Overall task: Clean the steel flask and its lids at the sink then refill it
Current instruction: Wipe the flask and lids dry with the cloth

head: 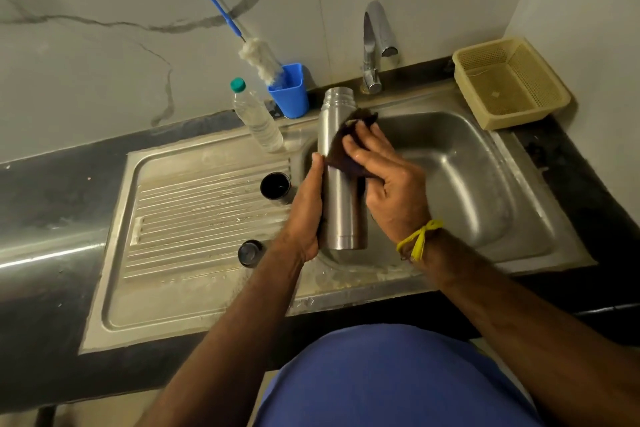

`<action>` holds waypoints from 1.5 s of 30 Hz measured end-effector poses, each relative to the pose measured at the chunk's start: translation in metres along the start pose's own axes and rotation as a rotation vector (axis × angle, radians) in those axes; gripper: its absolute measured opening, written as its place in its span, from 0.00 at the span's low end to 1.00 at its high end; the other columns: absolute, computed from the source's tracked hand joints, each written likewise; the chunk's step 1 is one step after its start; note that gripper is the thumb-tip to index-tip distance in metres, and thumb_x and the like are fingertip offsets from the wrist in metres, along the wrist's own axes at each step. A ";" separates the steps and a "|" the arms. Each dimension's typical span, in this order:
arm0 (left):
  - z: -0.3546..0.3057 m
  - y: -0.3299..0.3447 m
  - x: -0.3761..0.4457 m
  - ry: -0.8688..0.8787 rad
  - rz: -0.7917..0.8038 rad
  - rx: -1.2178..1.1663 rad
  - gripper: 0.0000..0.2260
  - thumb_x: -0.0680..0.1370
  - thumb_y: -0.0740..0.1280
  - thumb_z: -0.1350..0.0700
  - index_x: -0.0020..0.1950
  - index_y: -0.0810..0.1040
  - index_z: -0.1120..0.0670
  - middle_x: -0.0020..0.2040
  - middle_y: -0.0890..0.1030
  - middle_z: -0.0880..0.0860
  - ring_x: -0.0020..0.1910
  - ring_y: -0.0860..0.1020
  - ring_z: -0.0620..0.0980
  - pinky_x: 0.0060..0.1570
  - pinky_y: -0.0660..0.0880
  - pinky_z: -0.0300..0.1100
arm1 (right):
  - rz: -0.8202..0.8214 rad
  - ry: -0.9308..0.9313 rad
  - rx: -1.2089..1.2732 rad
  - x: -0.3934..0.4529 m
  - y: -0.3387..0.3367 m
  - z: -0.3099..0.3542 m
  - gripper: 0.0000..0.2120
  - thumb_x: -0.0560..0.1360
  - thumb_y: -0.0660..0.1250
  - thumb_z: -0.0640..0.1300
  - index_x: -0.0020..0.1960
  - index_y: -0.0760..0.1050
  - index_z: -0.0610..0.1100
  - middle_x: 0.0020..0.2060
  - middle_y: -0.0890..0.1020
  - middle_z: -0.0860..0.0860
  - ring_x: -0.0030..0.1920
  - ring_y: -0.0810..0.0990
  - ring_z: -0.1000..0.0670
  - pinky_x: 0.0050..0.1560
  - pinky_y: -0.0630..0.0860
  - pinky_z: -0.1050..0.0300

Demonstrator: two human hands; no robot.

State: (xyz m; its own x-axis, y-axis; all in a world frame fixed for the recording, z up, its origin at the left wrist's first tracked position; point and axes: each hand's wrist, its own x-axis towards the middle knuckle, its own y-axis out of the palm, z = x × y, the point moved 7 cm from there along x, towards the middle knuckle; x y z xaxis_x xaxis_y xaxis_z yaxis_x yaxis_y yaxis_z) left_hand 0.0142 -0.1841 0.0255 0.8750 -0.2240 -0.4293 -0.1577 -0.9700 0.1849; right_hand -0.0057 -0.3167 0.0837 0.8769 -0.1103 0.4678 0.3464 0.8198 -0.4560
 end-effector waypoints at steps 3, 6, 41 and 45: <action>-0.002 -0.005 -0.006 0.027 0.010 -0.001 0.32 0.78 0.55 0.30 0.71 0.76 0.50 0.61 0.83 0.59 0.61 0.82 0.57 0.59 0.80 0.52 | 0.078 -0.136 -0.033 0.000 0.001 0.014 0.25 0.74 0.57 0.30 0.69 0.74 0.41 0.72 0.73 0.44 0.76 0.65 0.42 0.75 0.66 0.48; -0.007 -0.003 -0.015 0.083 0.052 0.058 0.29 0.77 0.62 0.32 0.66 0.78 0.53 0.55 0.85 0.58 0.51 0.84 0.55 0.51 0.82 0.51 | 0.002 0.066 0.031 0.019 -0.002 0.006 0.27 0.74 0.61 0.26 0.70 0.74 0.42 0.72 0.73 0.43 0.75 0.67 0.42 0.75 0.66 0.46; -0.002 -0.015 0.004 -0.047 0.055 -0.174 0.29 0.82 0.58 0.36 0.68 0.78 0.59 0.62 0.82 0.62 0.63 0.80 0.61 0.68 0.74 0.58 | 0.191 -0.252 -0.064 -0.041 0.010 0.023 0.28 0.71 0.58 0.25 0.66 0.79 0.41 0.70 0.75 0.44 0.76 0.66 0.42 0.74 0.67 0.49; -0.015 -0.024 0.014 -0.014 0.045 -0.104 0.32 0.78 0.61 0.32 0.69 0.77 0.57 0.60 0.83 0.62 0.60 0.82 0.60 0.64 0.77 0.60 | 0.227 -0.290 -0.057 -0.054 0.007 0.020 0.29 0.69 0.61 0.21 0.65 0.79 0.40 0.70 0.75 0.43 0.75 0.68 0.42 0.73 0.69 0.47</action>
State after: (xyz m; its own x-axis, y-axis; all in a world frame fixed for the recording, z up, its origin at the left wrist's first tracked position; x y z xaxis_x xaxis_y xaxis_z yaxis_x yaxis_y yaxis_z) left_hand 0.0367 -0.1629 0.0287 0.8613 -0.2692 -0.4309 -0.1476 -0.9441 0.2946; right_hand -0.0571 -0.2940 0.0708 0.8053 0.2414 0.5416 0.1792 0.7716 -0.6104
